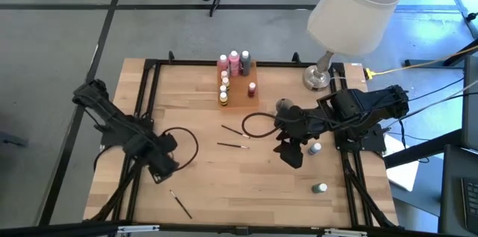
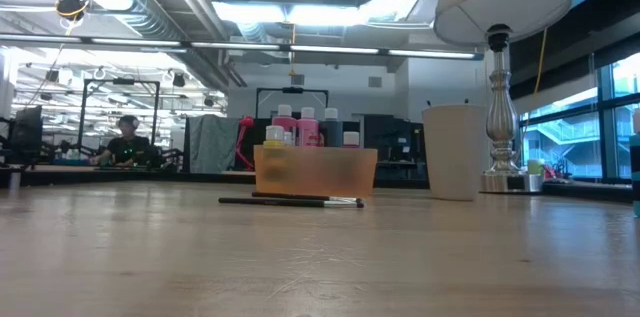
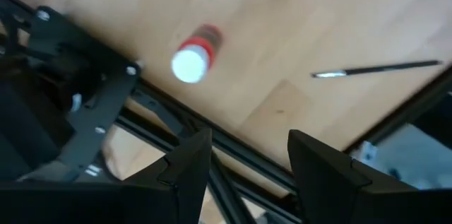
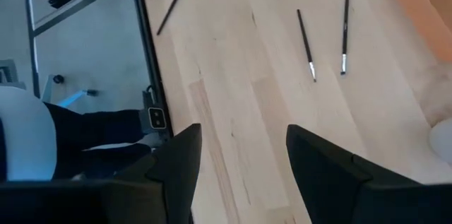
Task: Pick & Place Paint Supplies
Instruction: Put the small red paint bottle into the orange bin
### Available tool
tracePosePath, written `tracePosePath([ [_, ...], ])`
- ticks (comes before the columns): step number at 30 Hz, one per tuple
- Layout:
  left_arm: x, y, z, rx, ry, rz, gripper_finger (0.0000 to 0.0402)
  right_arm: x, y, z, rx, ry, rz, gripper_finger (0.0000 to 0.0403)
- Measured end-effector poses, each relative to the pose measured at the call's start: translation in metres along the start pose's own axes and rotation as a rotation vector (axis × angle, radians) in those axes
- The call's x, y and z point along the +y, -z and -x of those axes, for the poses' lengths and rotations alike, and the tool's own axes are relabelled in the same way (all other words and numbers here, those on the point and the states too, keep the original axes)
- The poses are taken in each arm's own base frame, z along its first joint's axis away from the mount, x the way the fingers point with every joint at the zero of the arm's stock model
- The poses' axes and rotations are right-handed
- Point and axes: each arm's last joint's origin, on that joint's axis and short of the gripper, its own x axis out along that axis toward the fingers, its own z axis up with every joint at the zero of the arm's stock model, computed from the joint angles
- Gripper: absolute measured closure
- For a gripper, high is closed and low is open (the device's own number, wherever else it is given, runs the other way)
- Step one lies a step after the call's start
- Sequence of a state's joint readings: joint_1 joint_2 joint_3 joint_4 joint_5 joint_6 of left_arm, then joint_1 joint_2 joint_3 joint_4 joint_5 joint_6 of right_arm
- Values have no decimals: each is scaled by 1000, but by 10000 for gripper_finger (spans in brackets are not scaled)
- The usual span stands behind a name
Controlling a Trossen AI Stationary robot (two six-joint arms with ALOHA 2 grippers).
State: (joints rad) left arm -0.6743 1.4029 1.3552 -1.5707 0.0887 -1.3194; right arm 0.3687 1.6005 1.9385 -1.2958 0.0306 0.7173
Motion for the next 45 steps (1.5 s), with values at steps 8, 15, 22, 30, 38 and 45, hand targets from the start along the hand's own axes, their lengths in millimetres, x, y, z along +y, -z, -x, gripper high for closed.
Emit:
tracePosePath([
  [8, 10, -16, -23, 54, -80, -40, 217, 1, -1, -3, 0, -7, 0, 190],
  [15, 17, -22, -41, 121, -124, -110, 217, 7, -2, -14, 24, -20, 7, 190],
  [22, 20, -28, -49, 92, -36, -159, 217, 10, -4, -29, 74, -29, 7, 190],
  [30, 47, -26, -62, 81, -51, -149, 217, 12, -6, -35, 75, -34, -3, 190],
  [38, 53, -25, -64, 8, 84, -157, 217, 11, -7, -35, 72, -33, -14, 190],
  [45, 52, -25, -65, -1, 80, -167, 217, 9, -11, -35, 50, -37, -41, 190],
])
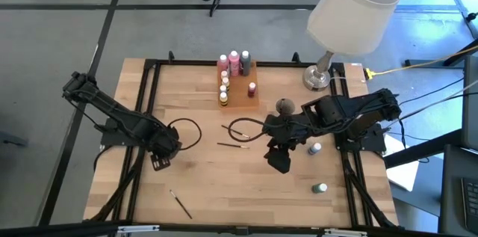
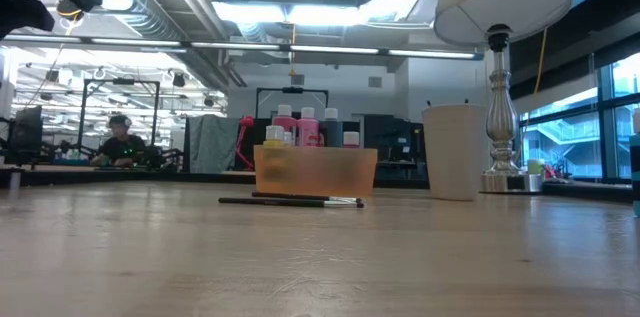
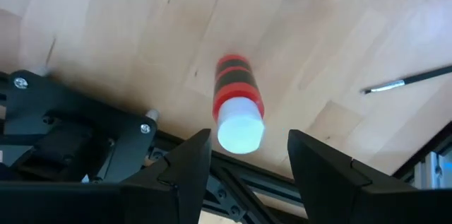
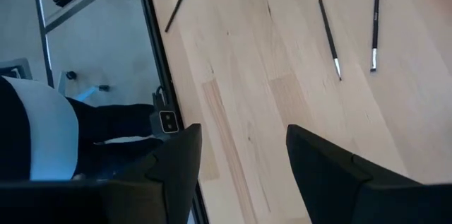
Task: Pick & Place Paint Supplies
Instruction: Put the small red paint bottle into the orange bin
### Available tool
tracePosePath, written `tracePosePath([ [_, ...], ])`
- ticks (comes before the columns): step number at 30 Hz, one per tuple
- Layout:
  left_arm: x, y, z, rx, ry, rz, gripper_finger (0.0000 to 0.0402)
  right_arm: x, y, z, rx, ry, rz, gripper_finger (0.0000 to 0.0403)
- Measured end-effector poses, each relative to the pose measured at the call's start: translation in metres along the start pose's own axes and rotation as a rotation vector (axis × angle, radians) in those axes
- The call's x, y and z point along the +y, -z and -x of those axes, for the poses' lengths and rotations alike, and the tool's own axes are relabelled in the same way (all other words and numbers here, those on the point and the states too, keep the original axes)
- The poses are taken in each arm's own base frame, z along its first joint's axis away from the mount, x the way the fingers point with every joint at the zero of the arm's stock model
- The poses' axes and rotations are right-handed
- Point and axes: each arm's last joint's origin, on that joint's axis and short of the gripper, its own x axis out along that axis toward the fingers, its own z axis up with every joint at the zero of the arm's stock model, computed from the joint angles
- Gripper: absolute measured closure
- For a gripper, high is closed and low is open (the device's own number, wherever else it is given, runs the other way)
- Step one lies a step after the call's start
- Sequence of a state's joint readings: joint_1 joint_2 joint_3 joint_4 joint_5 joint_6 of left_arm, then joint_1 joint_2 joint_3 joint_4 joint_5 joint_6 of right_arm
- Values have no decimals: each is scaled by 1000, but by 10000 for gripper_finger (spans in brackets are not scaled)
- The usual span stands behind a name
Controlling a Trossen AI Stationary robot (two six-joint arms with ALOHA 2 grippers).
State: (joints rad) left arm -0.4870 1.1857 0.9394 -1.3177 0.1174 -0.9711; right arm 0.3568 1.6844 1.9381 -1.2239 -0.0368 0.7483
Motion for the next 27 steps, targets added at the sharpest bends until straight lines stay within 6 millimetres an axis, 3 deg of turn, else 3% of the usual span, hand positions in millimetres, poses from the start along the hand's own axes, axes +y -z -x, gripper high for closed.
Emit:
tracePosePath([
  [27, -1, 0, 0, 2, 13, 61, 217, -1, -4, 0, -24, -10, -7, 190],
])
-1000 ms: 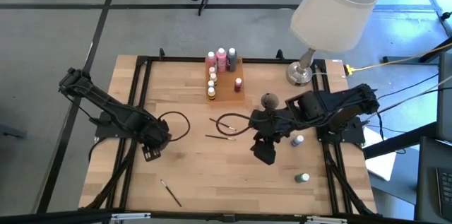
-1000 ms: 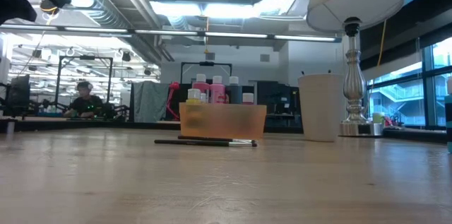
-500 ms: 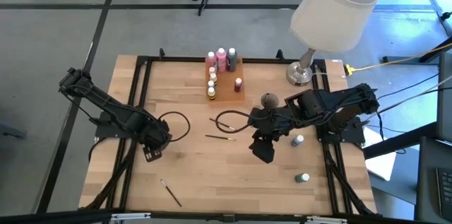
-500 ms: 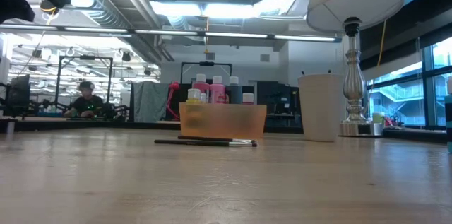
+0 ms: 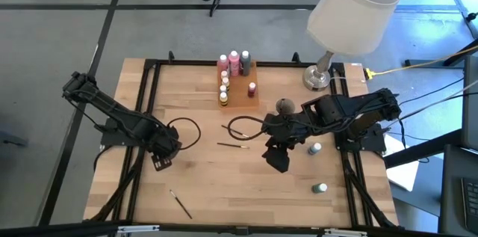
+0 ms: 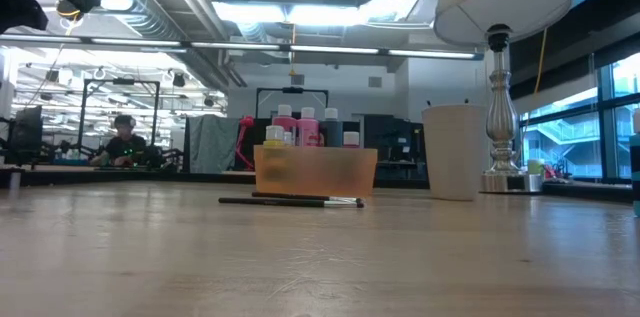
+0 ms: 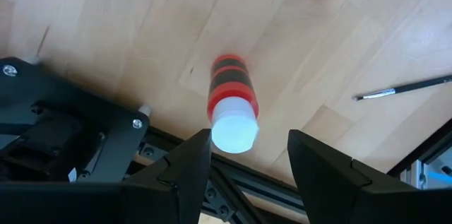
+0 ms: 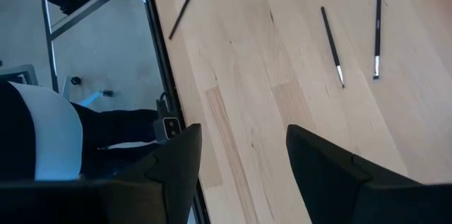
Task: Pick & Place Paint Supplies
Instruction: Put the small red paint bottle into the orange bin
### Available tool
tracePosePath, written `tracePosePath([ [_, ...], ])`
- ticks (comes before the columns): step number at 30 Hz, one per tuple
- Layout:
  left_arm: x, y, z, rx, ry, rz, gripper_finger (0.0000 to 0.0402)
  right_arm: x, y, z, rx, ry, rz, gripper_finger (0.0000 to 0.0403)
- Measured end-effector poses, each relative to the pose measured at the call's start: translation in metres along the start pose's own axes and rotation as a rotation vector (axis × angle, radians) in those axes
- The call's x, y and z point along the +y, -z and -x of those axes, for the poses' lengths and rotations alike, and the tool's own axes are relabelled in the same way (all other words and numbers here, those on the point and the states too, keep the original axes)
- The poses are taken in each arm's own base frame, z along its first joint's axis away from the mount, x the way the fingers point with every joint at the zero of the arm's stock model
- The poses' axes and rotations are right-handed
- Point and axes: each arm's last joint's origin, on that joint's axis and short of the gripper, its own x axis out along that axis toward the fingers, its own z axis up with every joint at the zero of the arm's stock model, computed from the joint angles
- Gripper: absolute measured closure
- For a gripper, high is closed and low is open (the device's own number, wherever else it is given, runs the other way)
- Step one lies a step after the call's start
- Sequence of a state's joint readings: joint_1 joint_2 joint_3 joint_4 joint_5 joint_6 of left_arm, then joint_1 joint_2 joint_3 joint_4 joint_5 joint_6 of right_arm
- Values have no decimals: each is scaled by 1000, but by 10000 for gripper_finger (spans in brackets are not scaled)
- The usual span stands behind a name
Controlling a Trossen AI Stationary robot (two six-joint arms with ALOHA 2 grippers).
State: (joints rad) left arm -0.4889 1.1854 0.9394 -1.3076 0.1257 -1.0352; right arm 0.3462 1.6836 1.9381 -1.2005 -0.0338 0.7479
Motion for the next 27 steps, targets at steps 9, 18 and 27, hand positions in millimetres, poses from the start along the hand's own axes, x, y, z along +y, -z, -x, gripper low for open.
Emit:
tracePosePath([
  [9, 1, -1, 0, -40, -25, 16, 217, 0, 0, 0, -1, -1, -3, 190],
  [18, 4, 1, -10, 20, -37, 26, 217, 0, 0, 0, -1, -1, -3, 190],
  [27, 4, 1, -16, 31, -14, 21, 217, 0, 0, 0, 1, -4, -4, 190],
])
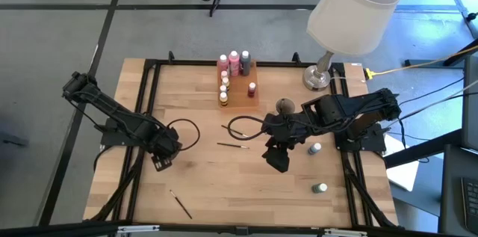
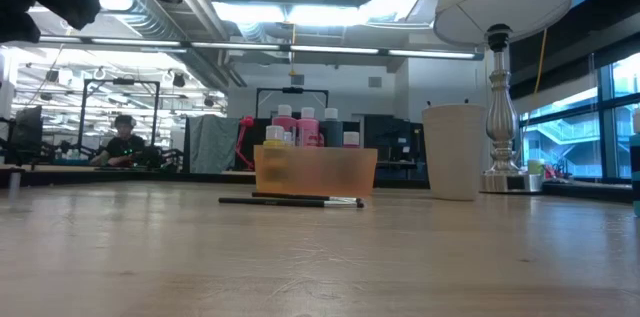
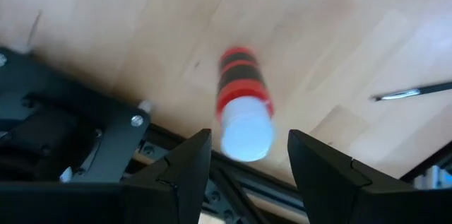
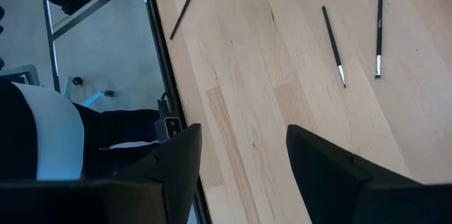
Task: Pick & Place Paint Supplies
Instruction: Put the small red paint bottle into the orange bin
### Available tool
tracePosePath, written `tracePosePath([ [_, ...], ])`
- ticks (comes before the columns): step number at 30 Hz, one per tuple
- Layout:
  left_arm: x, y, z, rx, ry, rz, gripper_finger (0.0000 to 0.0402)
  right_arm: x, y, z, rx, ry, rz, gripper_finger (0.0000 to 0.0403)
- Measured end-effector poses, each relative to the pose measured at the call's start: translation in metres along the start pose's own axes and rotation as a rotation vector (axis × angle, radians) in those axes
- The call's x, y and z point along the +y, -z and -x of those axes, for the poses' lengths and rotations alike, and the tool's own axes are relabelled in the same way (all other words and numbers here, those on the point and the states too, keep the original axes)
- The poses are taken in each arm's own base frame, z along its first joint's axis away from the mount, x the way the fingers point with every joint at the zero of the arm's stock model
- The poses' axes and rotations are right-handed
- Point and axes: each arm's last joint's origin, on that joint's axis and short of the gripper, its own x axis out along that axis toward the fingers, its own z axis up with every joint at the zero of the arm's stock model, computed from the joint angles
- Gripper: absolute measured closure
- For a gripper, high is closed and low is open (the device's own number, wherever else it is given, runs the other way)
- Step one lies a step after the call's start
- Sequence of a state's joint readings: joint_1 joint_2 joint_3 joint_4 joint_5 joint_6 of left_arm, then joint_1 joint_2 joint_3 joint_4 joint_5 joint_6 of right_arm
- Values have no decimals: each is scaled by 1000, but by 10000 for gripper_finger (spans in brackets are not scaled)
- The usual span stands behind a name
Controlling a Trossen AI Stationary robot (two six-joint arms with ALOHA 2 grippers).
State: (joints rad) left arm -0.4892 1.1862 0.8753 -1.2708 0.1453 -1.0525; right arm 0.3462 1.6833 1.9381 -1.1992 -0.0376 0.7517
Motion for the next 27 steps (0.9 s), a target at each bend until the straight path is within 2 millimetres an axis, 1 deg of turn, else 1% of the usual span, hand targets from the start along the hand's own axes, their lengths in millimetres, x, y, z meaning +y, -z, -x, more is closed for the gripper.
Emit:
tracePosePath([
  [3, -2, -1, 0, -13, 25, -4, 217, 0, 0, 0, 0, 0, 0, 190],
  [10, -2, -1, 0, -10, 17, -3, 217, 0, 0, 0, 0, 0, 0, 190],
  [18, 3, 0, -10, 14, -9, 27, 217, 0, 0, 0, 0, 0, 0, 190],
  [27, 2, -1, -10, -11, -10, 19, 217, 0, 0, 0, -1, 0, 0, 190],
])
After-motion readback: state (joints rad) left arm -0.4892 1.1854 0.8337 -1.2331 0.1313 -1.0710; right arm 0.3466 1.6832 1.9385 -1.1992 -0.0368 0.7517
